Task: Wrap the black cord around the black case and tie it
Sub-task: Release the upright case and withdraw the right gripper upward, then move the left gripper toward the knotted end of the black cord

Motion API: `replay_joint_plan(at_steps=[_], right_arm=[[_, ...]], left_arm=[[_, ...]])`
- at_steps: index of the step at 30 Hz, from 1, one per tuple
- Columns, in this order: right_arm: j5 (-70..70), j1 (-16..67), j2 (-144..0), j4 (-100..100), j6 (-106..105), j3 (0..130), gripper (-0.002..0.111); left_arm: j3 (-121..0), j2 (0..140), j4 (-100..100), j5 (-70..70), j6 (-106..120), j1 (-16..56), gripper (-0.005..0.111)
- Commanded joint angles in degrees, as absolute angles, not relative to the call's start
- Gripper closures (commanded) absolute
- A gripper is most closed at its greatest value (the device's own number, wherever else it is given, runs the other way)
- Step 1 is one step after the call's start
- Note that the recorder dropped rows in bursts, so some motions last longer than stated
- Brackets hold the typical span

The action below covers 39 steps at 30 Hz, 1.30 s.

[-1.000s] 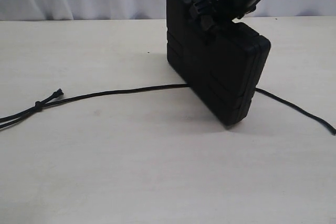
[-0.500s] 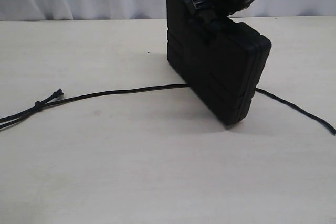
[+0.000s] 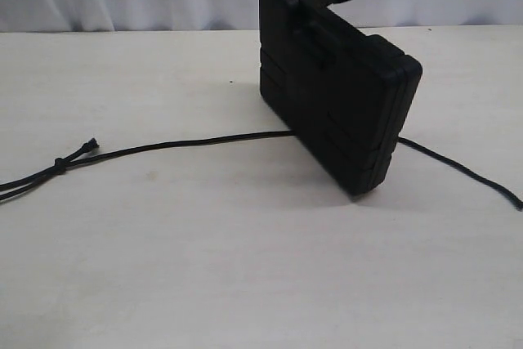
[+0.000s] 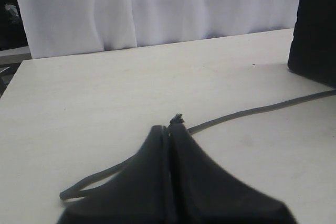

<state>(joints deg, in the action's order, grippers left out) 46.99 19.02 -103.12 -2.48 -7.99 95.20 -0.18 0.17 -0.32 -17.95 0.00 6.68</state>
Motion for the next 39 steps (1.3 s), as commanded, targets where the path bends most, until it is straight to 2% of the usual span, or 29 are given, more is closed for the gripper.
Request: replay_joint_plan(at_steps=[1,4,6,12,19,28,39], right_arm=[[45.7,18.8,-99.8,-1.2,-7.6,95.3,0.057],[45.7,18.7,-97.5,1.6,-3.6,95.3,0.057],[45.8,18.7,-95.3,2.8,-1.6,95.3,0.061],[50.2,18.7,-86.8,3.9,-3.7,95.2,0.104],[51.4,18.7,-72.9,3.4,-3.6,91.6,0.104],[37.9,18.7,-47.6,1.1,0.0,71.8,0.104],[36.9,18.7,-20.6,-0.6,-0.8,56.8,0.104]], left_arm=[[0.0,0.0,-0.5,-17.7,0.0,6.6,0.107],[0.0,0.0,-0.5,-17.7,0.0,6.6,0.107],[0.0,0.0,-0.5,-17.7,0.0,6.6,0.107],[0.0,0.0,-0.5,-17.7,0.0,6.6,0.107],[0.0,0.0,-0.5,-17.7,0.0,6.6,0.107],[0.0,0.0,-0.5,-17.7,0.0,6.6,0.107],[0.0,0.0,2.5,-17.7,0.0,6.6,0.107]])
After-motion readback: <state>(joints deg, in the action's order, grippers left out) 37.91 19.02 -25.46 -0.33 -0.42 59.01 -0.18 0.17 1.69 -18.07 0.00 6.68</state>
